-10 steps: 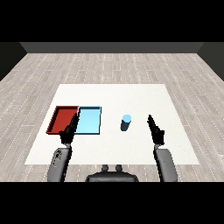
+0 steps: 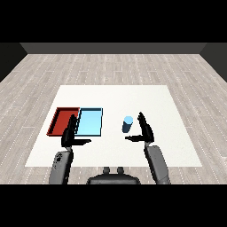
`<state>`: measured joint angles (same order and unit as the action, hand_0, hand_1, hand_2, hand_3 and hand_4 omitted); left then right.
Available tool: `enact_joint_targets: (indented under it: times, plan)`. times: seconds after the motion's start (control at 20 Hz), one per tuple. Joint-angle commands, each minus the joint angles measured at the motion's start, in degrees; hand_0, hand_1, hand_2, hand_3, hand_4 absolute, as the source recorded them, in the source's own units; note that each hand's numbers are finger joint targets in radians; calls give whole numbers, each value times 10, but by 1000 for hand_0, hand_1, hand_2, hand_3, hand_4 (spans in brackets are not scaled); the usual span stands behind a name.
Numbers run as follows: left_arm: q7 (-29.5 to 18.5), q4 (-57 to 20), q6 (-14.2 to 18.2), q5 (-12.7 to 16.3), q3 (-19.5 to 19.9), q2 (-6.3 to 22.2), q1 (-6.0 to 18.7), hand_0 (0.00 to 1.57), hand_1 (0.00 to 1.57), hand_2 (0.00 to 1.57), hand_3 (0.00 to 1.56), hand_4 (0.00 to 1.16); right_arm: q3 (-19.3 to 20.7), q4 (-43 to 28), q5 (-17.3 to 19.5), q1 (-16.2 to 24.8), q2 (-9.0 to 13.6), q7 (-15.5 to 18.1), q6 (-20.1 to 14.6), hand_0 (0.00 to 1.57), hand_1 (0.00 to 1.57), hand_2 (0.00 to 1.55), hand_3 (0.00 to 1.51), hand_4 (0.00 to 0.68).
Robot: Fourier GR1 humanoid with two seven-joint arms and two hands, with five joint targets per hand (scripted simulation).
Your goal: Pick the blue can and put it in the blue box
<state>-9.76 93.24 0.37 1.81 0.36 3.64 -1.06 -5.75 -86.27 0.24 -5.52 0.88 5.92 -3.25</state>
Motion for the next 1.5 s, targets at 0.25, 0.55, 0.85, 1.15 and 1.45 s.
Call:
enact_joint_targets:
  times: [0.25, 0.55, 0.85, 1.15, 1.45]
  plan:
    - [-128, -4, -18, 4, -1, -20, -50, 0, 0, 0, 0, 0, -31, 82, -47, -35, -9, 131, -2, 0, 0, 0, 0, 0]
    - [-119, -58, 5, 0, 17, -22, 17, 0, 0, 0, 0, 0, -24, 41, -47, -7, -9, 124, 20, 0, 0, 0, 0, 0]
    - [-107, 5, -3, -4, 7, -18, -30, 0, 0, 0, 0, 0, -4, 107, -36, -26, -2, 162, 17, 0, 0, 0, 0, 0]
    - [-82, 13, -13, 9, 11, -13, -19, 0, 0, 0, 0, 0, 10, 88, -50, -22, 3, 123, 28, 0, 0, 0, 0, 0]
    - [-111, -40, 4, -22, 12, -13, 11, 0, 0, 0, 0, 0, 37, 188, -68, -99, -8, 137, 8, 0, 0, 0, 0, 0]
